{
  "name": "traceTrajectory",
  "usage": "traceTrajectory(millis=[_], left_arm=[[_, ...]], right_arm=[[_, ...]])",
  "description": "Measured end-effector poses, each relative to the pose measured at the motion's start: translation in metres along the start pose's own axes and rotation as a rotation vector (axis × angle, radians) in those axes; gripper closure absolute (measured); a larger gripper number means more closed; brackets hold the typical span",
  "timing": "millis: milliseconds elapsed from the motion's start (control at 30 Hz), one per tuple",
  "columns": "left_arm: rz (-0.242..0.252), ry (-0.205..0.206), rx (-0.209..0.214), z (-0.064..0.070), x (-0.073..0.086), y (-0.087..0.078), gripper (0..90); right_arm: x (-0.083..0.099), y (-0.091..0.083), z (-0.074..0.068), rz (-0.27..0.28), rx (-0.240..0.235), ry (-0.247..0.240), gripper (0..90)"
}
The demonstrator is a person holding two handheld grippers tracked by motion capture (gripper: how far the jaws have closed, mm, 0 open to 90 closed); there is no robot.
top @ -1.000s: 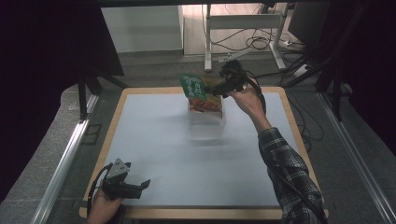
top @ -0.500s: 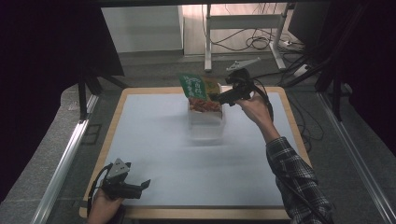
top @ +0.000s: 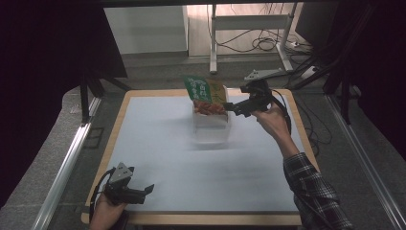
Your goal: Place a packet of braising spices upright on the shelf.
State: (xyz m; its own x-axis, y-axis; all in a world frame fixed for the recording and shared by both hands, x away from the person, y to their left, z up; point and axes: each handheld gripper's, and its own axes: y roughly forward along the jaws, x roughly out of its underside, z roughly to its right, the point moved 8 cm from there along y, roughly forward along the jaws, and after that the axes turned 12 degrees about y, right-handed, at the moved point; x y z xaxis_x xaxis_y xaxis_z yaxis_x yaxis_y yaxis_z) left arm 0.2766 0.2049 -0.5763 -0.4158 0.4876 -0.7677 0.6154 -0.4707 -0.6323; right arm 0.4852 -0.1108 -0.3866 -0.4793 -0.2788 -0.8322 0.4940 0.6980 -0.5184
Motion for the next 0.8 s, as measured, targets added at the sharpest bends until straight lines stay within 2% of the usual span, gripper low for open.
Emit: traceTrajectory(millis=[400,800], left_arm=[[-0.001,-0.001,0.0,0.0,0.0,0.0,0.0],[-0.002,0.002,0.0,0.0,0.0,0.0,0.0]], right_arm=[[0.025,-0.024,-0.002,0.019,0.025,0.001,0.0],[0.052,-0.034,-0.009,0.003,0.039,-0.009,0.0]])
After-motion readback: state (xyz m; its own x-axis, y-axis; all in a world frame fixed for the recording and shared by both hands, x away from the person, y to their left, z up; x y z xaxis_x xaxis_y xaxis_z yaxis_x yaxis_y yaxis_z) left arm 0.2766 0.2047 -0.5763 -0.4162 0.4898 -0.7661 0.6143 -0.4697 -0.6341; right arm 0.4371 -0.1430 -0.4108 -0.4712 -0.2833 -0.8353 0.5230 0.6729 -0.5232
